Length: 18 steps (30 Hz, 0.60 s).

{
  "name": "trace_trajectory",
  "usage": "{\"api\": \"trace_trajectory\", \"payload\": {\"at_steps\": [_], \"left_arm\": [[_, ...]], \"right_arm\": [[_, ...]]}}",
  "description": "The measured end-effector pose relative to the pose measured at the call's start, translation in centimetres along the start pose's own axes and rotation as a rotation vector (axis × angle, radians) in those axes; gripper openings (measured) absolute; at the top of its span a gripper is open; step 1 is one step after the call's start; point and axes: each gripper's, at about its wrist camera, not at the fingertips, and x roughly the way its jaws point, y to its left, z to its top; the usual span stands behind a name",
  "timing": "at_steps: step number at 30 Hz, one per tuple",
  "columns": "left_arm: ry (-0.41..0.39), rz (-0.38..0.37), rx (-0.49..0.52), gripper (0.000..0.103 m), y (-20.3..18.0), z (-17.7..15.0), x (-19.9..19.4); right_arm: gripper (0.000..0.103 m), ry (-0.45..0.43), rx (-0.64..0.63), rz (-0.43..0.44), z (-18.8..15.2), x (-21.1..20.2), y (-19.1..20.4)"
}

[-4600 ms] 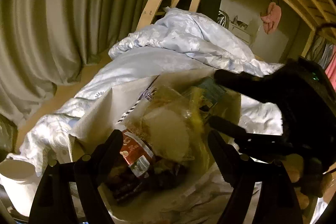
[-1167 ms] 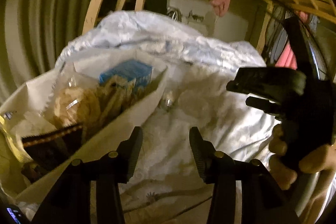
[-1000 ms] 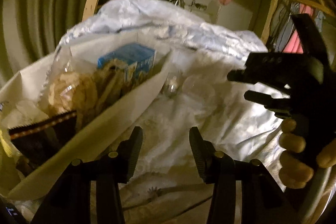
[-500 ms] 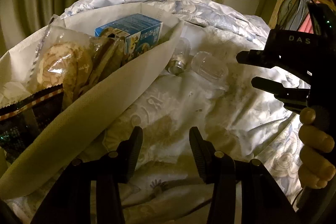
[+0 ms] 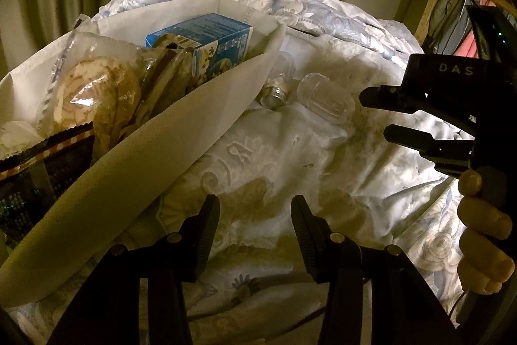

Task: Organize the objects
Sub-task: 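Move the right gripper to the clear ridged jar on the duvet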

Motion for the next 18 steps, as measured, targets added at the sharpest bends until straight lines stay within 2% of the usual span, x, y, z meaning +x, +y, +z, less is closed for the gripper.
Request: {"api": "trace_trajectory", "payload": {"at_steps": [11, 18], "left_arm": [[-0.007, -0.005, 0.004, 0.044, 0.01, -0.04, 0.04], [-0.018, -0.015, 0.006, 0.044, 0.02, -0.05, -0.09]], "right_arm": [[0.05, 0.024, 0.0, 0.018, 0.07, 0.41, -0.07], [0.05, 0.042, 0.019, 0.061, -0.07, 0.44, -0.25]]}}
